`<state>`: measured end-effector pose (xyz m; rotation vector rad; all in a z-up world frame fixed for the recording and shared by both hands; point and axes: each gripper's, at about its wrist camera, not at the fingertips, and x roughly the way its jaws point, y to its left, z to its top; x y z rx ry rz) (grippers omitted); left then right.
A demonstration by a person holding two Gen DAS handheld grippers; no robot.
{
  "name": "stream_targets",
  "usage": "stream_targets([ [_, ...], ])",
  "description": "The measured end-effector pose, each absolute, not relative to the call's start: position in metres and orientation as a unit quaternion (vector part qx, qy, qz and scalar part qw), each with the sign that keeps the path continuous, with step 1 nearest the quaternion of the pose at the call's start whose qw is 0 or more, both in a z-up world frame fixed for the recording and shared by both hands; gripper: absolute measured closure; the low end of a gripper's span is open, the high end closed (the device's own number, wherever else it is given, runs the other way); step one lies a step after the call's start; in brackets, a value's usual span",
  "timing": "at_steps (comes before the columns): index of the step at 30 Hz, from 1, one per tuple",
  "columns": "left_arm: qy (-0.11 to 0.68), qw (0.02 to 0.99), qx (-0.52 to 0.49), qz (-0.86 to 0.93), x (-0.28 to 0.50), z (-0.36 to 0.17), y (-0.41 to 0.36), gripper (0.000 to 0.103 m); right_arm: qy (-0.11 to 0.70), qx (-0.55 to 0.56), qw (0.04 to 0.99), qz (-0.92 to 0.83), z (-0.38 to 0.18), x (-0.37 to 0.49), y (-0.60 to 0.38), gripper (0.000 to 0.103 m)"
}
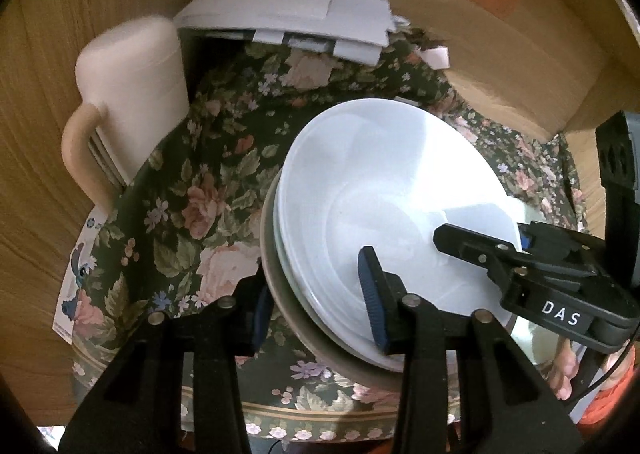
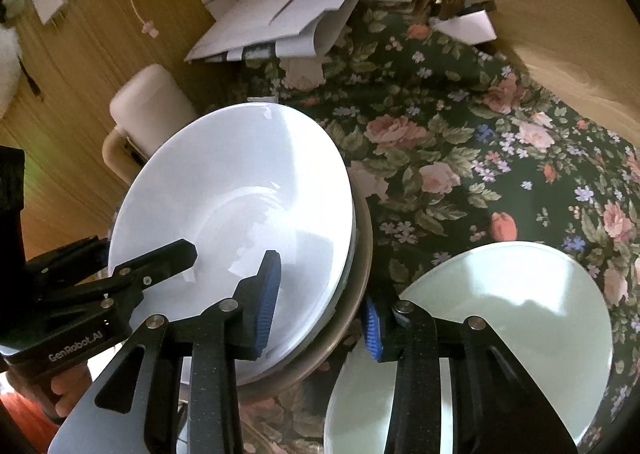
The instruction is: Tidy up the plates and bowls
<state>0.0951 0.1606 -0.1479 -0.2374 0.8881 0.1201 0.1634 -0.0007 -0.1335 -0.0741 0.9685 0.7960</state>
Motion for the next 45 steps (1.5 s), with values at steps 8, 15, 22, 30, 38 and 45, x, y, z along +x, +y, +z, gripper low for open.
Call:
stream_targets([
  [8, 0.408, 0.906, -0.105, 0.040, 0.097, -0.128, 0.139, 0.063, 0.429, -0.026, 0.828, 0.360, -0.114, 0.159, -0.026, 0.070],
  [15, 0.404, 0.909, -0.099, 0.016, 0.100, -0.122, 0.115, 0.063, 0.417, -0.019, 0.841, 0.343, -0.104, 0.155, -0.053, 0.070],
  [22, 0.401, 0.912, -0.089, -0.012, 0.101, -0.119, 0.083, 0.063, 0.410, -0.009, 0.854, 0.321, -0.098, 0.150, -0.087, 0.069],
  [30, 0.397, 0.914, -0.074, -0.041, 0.101, -0.121, 0.049, 0.063, 0.409, -0.002, 0.864, 0.293, -0.097, 0.143, -0.123, 0.070],
  [38, 0.409, 0.908, -0.065, -0.065, 0.105, -0.132, 0.022, 0.063, 0.418, 0.007, 0.868, 0.269, -0.105, 0.141, -0.150, 0.070],
  [45, 0.420, 0.903, -0.053, -0.068, 0.111, -0.141, 0.008, 0.063, 0.431, 0.019, 0.864, 0.262, -0.115, 0.147, -0.162, 0.069],
])
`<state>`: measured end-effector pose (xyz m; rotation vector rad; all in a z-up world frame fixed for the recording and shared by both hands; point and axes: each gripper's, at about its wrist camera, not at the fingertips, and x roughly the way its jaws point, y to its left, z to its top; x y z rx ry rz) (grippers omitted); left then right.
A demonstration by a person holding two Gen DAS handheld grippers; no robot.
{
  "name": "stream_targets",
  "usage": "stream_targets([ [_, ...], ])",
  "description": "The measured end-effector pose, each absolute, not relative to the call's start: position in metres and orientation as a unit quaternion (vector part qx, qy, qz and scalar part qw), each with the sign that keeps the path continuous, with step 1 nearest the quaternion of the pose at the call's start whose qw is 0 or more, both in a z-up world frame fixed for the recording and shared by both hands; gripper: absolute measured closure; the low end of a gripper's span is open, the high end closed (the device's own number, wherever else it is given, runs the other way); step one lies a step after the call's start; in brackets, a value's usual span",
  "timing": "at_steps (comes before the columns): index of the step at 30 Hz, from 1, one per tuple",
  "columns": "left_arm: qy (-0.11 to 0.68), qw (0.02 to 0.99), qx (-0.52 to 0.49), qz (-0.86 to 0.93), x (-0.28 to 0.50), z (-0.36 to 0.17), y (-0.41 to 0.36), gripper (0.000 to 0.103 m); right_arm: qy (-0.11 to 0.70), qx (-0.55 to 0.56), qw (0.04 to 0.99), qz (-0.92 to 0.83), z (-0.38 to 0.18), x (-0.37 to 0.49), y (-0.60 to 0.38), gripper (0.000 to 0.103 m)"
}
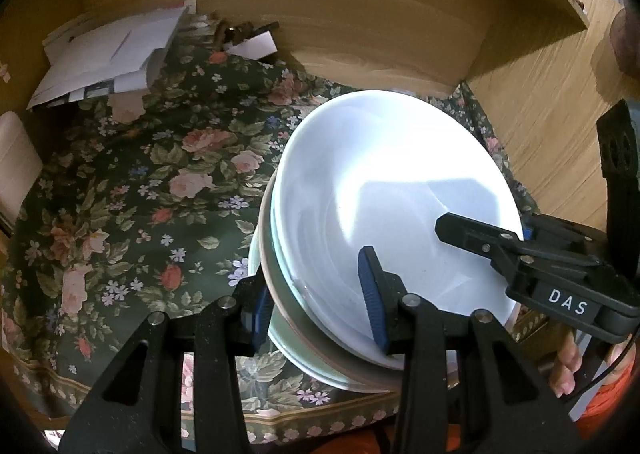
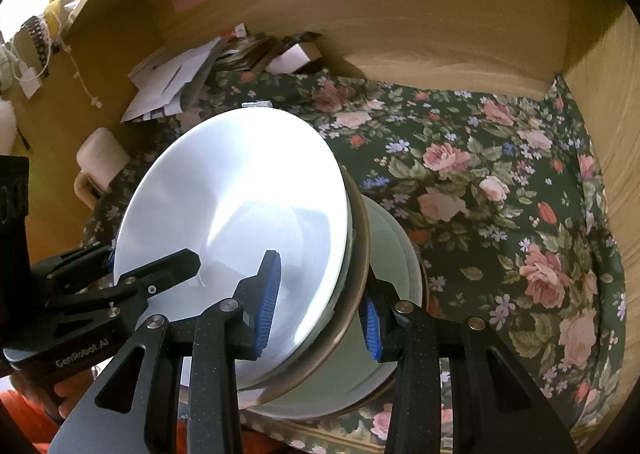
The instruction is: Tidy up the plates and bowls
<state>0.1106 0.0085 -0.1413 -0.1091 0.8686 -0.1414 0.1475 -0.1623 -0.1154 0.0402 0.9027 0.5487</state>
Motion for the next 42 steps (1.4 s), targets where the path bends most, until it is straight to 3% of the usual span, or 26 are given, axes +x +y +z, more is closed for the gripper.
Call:
stream_targets([
  [10, 0.442, 0.893, -0.054, -0.063, 0.127, -0.160, 0.007, 0.063, 0.459, 0.032, 0.848, 0.264, -0.138, 0.164, -0.164, 0.070],
  [21, 0.435, 0.895, -0.060, -0.080, 0.127, -0.160, 0.011, 0.061, 0.421, 0.006, 0.873, 0.245, -0.129, 0.157, -0.170, 0.069],
  [32, 0.340, 0.939, -0.020, -0.052, 0.086, -0.110, 0.012, 0.056, 0.326, 0.026, 0.908, 0.263, -0.072, 0.117, -0.187, 0.057],
  [42, 0.190, 0.981, -0.017, -0.035, 0.023, -0.044, 0.005, 0.034, 0.215, 0.034, 0.931, 0.292, -0.024, 0.062, -0.195, 0.057],
])
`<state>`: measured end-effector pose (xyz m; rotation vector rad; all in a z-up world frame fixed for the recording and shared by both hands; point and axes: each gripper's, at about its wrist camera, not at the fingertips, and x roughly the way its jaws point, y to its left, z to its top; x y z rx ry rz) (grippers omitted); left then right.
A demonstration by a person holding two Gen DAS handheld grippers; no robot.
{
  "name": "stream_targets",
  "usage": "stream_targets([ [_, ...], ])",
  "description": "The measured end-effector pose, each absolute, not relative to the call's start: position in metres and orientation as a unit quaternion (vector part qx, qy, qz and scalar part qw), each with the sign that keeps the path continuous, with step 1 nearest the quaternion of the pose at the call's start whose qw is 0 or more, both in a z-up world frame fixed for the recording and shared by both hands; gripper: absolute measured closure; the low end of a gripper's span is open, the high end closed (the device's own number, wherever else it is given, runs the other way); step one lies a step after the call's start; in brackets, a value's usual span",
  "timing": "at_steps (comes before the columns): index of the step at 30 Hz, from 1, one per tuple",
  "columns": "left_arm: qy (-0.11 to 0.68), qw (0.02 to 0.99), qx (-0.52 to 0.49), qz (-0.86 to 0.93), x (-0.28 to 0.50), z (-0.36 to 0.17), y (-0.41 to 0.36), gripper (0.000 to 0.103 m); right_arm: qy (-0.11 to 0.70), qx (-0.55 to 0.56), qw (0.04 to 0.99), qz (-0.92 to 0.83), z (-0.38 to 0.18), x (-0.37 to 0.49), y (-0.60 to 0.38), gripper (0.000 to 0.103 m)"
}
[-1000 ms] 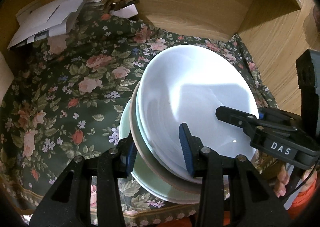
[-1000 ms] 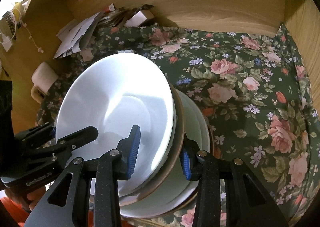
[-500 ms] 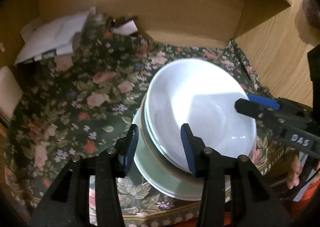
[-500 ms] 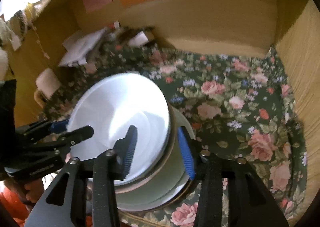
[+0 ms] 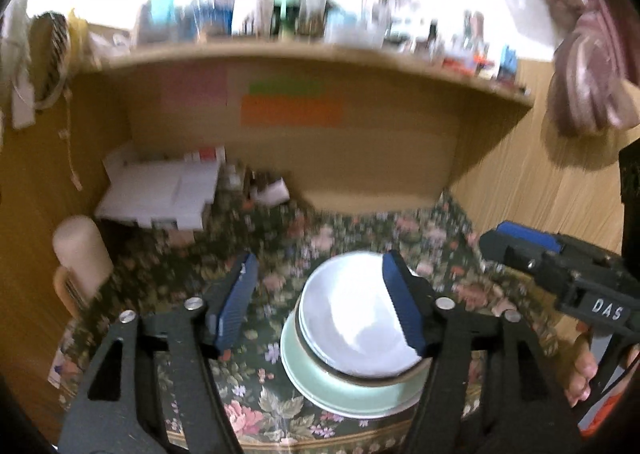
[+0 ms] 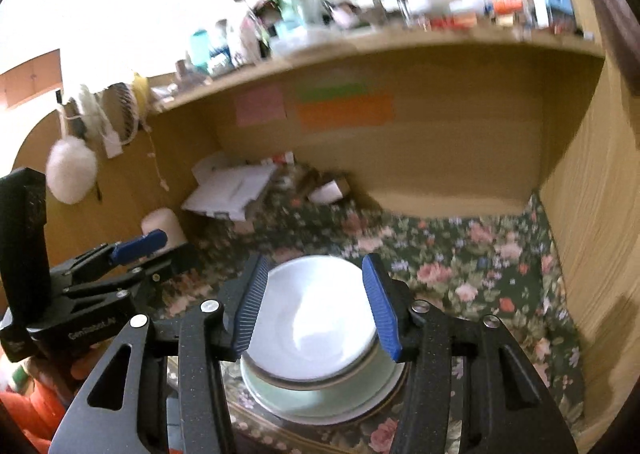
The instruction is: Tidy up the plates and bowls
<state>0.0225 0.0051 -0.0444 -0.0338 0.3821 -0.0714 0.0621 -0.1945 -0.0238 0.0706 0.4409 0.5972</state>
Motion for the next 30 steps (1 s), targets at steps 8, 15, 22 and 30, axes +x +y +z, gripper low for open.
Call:
stream_targets([
  [8, 0.128, 0.991, -0.017, -0.025, -0.010, -0.032, 0.000, 0.020, 0.157, 0.030, 0.948, 0.276, -0.013, 0.035, -0.199, 0.028],
  [15, 0.108, 0.994, -0.021, -0.014, -0.018, -0.035, -0.001, 0.009, 0.123, 0.029, 0.959, 0.255, -0.010, 0.020, -0.205, 0.001],
  [22, 0.102, 0.994, -0.024, -0.013, -0.020, -0.036, 0.001, 0.005, 0.130, 0.041, 0.956, 0.260, -0.014, 0.021, -0.208, 0.000],
  [30, 0.106, 0.994, -0.026, -0.015, -0.020, -0.038, -0.001, 0.004, 0.135, 0.042, 0.954, 0.264, -0.017, 0.023, -0.207, 0.000],
])
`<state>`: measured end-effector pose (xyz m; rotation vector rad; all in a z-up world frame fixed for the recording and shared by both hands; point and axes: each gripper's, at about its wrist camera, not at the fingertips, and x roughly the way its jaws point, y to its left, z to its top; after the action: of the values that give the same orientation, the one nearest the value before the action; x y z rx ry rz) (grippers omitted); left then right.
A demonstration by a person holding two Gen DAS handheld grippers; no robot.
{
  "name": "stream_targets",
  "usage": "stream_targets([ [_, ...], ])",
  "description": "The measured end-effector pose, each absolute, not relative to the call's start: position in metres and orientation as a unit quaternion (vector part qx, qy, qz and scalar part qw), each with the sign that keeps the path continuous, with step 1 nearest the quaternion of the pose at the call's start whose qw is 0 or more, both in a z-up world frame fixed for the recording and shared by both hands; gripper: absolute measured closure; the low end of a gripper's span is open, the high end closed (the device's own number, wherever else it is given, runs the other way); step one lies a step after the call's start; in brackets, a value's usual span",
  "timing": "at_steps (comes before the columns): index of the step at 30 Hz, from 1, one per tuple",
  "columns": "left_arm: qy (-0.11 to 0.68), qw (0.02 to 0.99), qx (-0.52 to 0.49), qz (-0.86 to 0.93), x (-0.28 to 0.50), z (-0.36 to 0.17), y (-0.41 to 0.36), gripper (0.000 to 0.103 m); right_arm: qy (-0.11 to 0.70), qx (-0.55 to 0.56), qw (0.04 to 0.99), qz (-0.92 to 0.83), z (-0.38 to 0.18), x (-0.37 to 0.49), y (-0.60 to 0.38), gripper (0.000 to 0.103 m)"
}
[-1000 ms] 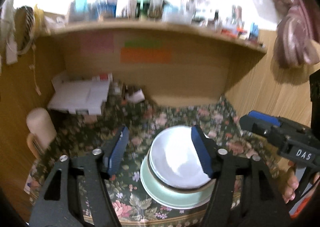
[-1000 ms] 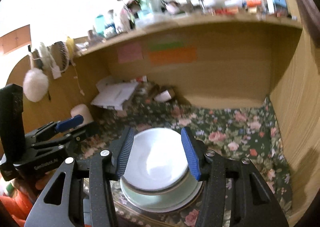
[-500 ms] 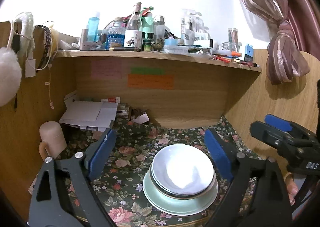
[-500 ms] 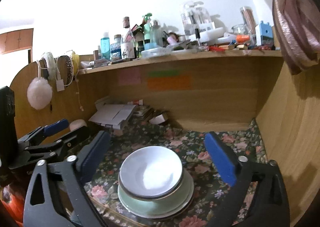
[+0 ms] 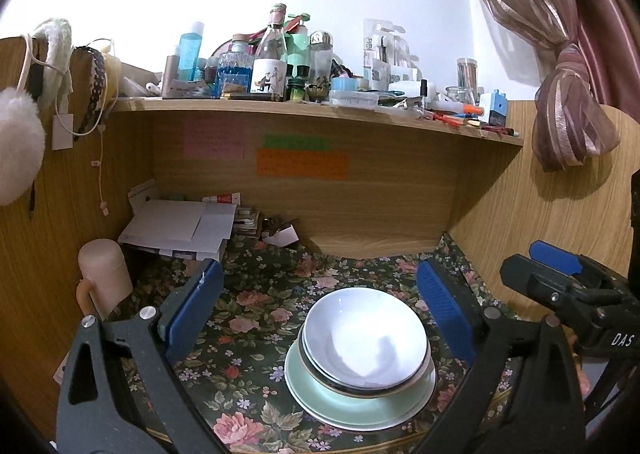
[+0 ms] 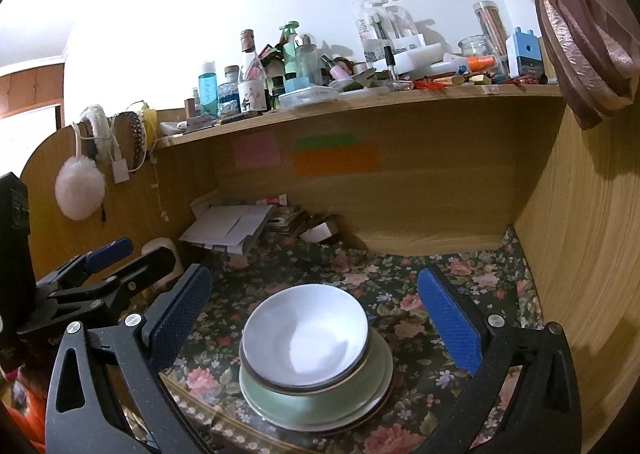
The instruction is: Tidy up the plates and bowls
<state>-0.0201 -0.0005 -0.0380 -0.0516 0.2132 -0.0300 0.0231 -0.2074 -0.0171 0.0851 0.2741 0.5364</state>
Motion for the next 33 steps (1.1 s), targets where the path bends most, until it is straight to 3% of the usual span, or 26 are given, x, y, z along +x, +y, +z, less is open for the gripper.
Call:
stream_targets([
  [33, 0.113, 0.993, -0.029, -0.025, -0.0176, -0.0411, -0.0041, 0.004, 0.133, 0.041, 0.953, 0.271, -0.0149, 0.0220, -0.2045, 0.000],
])
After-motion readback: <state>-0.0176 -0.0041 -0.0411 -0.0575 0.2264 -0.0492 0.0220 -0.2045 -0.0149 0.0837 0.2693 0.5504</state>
